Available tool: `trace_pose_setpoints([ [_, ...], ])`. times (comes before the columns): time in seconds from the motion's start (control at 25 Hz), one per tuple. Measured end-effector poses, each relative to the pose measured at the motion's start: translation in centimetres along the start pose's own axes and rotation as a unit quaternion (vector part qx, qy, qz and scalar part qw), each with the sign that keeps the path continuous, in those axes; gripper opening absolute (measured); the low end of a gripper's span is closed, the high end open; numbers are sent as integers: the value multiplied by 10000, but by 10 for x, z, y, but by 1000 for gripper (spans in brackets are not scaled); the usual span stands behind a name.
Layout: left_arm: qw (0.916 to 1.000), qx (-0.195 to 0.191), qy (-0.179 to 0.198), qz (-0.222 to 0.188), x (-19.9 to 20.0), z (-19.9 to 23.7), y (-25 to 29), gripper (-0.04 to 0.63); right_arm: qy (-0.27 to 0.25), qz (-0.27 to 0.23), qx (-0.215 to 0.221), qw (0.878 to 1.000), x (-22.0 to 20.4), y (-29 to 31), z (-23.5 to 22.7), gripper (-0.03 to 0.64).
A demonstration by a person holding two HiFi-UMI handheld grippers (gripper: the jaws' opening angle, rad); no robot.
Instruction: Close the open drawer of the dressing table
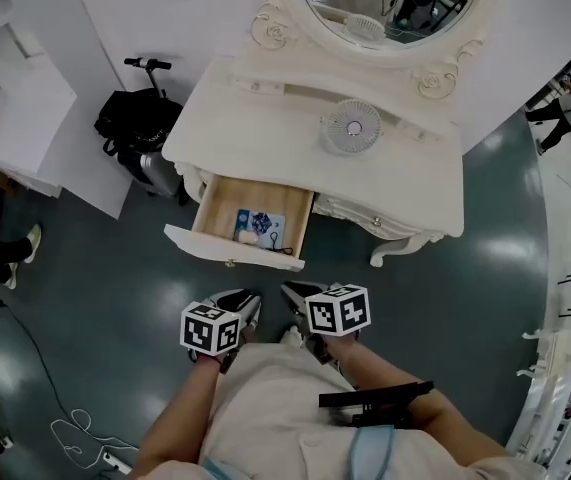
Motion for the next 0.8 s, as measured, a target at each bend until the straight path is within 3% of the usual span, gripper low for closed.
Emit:
trace_pose_setpoints([
  [0.48,9983,326,-176,449,-10,52,10,123,154,-62,-157,9997,19,11,-8,55],
  [0.8,9962,406,-88,765,-6,84,29,126,182,-210,-316,9991,39,19,-14,57],
])
Point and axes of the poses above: the fingertips, and each gripper's own axes: y forward along the fingers, z to its left, x out of its top, the point moved 4 cm from there along -y, backward along the fingers, and after that the axes turned 3 degrees about x, right-handed, at the moved point
